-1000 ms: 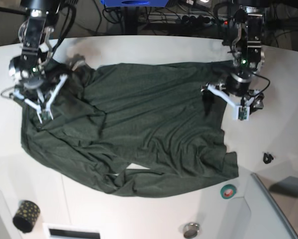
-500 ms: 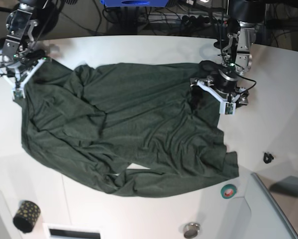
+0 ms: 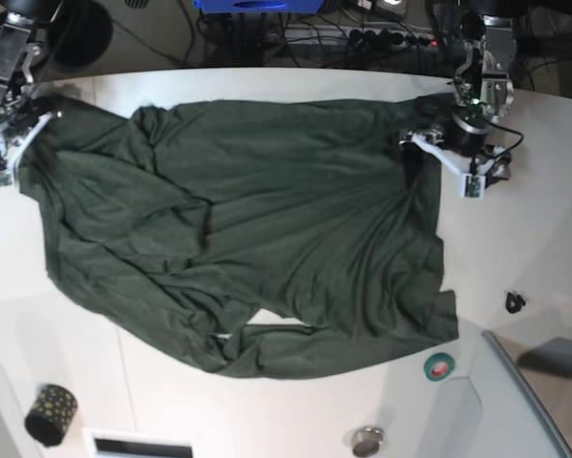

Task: Layout the t-shirt on the table in an organized manner, then fold the t-shirt properly
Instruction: 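Grasp the shirt shoulders with both grippers and pull them apart, then drag the grasped shirt edge with both grippers away from the shirt body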

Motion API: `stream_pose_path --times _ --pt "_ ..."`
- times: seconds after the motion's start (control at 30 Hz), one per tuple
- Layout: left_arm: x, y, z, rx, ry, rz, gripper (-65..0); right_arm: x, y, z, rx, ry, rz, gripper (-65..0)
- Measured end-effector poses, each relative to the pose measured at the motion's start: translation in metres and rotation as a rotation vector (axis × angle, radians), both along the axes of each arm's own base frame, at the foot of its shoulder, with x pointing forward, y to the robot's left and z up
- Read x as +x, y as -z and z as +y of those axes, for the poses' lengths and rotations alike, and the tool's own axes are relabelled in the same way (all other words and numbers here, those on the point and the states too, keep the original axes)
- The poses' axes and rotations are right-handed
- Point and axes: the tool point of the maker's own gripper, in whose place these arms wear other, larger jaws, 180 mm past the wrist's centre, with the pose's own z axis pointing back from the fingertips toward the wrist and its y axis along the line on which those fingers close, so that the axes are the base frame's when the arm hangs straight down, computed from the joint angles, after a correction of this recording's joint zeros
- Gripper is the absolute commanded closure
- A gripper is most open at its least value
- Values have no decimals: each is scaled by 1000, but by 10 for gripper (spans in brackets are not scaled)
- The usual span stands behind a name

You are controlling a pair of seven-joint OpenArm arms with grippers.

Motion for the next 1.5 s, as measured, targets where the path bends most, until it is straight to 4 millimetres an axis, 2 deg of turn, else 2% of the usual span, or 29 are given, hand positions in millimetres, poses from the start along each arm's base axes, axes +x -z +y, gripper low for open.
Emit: stream_pose_path --times 0.13,0.23,0.33,0.4,0.5,0.63,0.73,0.8,0.83,1.0,1.23,1.4,1.5 --pt "-5 -12 12 16 -26 -18 -650 2 -7 -6 -23 -3 -3 -84" --pt "11 -36 13 28 -22 -91 -650 17 -35 -3 -65 -13 -81 -84" --pt "25 -60 6 34 -2 -155 -650 29 -55 18 -66 -43 -136 -84" --pt "29 -66 0 30 8 -149 -650 35 -53 41 -45 -125 -121 -84" --pt "38 -62 -8 3 -25 -121 -650 41 -40 67 5 -188 -94 -84" --pt "57 -46 -39 -53 24 -105 -650 48 -21 77 49 -194 -60 -84" --pt "50 -15 -56 -79 62 -19 -650 51 -5 77 72 -180 -23 -84" --pt "41 2 -51 -77 44 37 -650 52 8 82 107 -177 4 -84" --pt "41 5 -48 -79 32 37 -650 52 11 79 108 -181 17 -84" --pt "66 -4 -20 -40 11 -24 -650 66 14 51 84 -182 3 -84" --pt "96 -1 -12 24 27 -4 -650 94 18 43 100 -170 -18 -84" --pt "113 -5 -24 32 36 -18 -650 97 16 46 97 -192 -58 -84" --pt "124 -22 -38 3 53 -67 -650 96 -4 53 74 -228 -103 -86"
